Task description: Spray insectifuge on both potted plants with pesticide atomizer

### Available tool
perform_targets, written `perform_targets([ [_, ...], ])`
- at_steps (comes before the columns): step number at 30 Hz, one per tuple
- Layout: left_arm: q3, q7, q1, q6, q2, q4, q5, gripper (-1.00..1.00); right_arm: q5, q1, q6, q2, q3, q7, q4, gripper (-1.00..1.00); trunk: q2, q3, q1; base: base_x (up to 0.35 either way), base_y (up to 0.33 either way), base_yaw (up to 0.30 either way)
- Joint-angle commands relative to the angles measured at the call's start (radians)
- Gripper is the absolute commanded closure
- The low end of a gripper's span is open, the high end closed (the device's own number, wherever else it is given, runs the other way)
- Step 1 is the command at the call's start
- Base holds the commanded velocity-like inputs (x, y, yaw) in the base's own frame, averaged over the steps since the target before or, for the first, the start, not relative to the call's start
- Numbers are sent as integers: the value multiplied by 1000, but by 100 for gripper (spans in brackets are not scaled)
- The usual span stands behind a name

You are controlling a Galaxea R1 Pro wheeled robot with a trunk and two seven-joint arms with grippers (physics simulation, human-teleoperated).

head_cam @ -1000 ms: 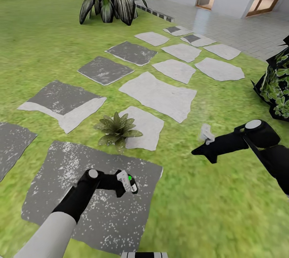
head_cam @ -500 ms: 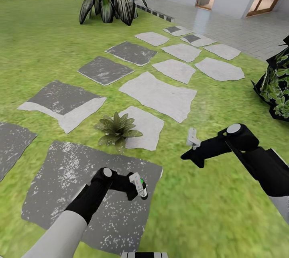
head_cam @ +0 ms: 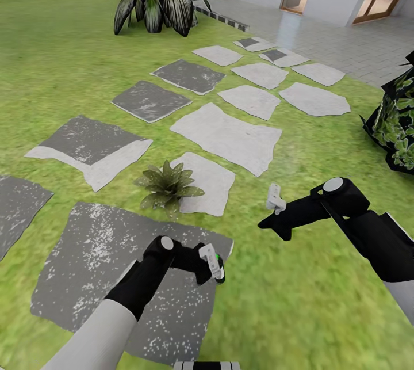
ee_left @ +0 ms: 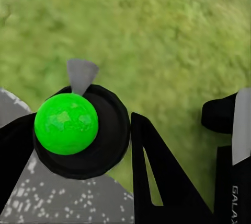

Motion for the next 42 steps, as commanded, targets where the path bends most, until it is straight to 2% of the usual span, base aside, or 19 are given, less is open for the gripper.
perform_targets([
  [1,0,-5,0,12,-1,-8,-2,100,9,-1,7,0,1,9,-1,100,0,-1,0,0,0,0],
  [9,0,-6,-1,48,-9,-70,1,100,11,0,-9,1,1,8,1,100,0,-1,0,0,0,0],
  [13,-1,-7,-1,51,-24,-88,2,100,11,0,-11,4,1,8,2,100,0,-1,0,0,0,0],
  [20,-3,-7,-1,64,-32,-99,3,100,11,0,-11,8,1,8,2,100,0,-1,0,0,0,0],
  [32,-6,-8,6,65,-32,-101,6,100,12,-1,-11,38,1,8,2,100,0,-1,0,0,0,0],
  [34,-17,-8,8,65,-32,-101,7,100,17,-1,-10,44,1,9,2,100,0,-1,0,0,0,0],
  [37,-53,-6,12,64,-32,-101,14,100,25,-1,-10,60,1,10,2,100,0,-1,0,0,0,0],
  [42,-68,-2,13,63,-32,-100,47,100,26,-1,-10,70,1,10,1,100,0,-1,0,0,0,0],
])
